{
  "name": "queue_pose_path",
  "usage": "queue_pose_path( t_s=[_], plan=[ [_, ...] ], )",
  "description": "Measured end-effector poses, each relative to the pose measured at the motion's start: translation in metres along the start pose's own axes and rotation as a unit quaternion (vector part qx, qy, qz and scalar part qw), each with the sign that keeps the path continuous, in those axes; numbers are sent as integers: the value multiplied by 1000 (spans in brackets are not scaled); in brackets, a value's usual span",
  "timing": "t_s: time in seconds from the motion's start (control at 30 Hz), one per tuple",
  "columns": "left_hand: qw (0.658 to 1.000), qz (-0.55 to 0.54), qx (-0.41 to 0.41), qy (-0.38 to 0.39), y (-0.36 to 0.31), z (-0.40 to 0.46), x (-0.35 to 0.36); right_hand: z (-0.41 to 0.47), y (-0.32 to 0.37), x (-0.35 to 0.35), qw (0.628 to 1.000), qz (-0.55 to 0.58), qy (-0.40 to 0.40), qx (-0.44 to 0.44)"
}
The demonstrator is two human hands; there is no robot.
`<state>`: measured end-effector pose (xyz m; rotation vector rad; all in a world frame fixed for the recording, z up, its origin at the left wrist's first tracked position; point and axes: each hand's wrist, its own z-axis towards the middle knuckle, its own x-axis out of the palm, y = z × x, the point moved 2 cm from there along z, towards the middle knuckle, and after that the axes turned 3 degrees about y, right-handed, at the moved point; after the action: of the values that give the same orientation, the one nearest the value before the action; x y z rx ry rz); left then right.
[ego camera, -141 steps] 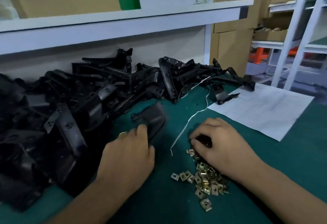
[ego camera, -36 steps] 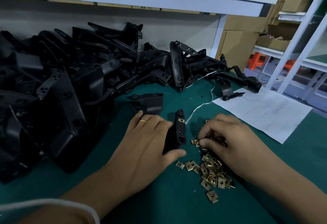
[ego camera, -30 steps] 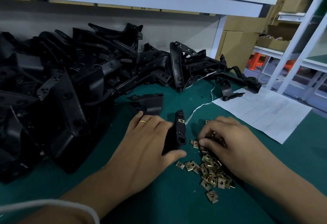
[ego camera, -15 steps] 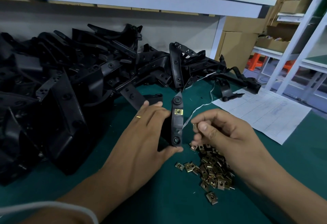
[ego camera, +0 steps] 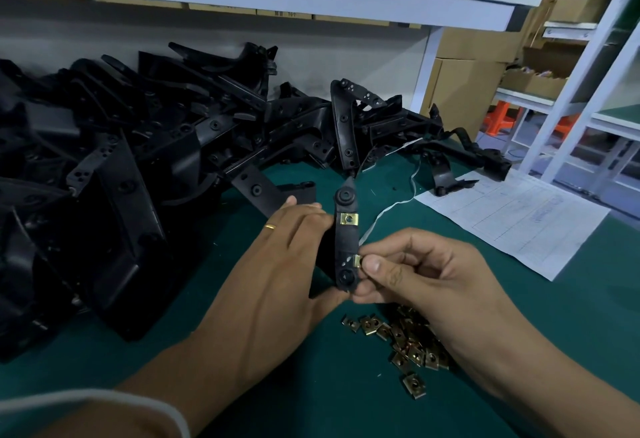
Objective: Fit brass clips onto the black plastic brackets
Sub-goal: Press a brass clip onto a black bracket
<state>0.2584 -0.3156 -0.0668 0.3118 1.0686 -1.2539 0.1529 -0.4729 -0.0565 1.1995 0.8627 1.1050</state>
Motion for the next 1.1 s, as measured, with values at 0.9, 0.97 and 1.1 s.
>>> queue_pose_path(
  t_s=[0.9,0.97,1.1],
  plan=[
    [992,-66,103,-7,-11,-2,-7,1,1,-3,995,5,103,3],
    [992,-76,98,-10,-10,-3,-8,1,0,-1,996,-26,83,-15],
    [995,-54,70,-45,-8,-2,-10,1,12,1,995,-59,78,-33]
  ],
)
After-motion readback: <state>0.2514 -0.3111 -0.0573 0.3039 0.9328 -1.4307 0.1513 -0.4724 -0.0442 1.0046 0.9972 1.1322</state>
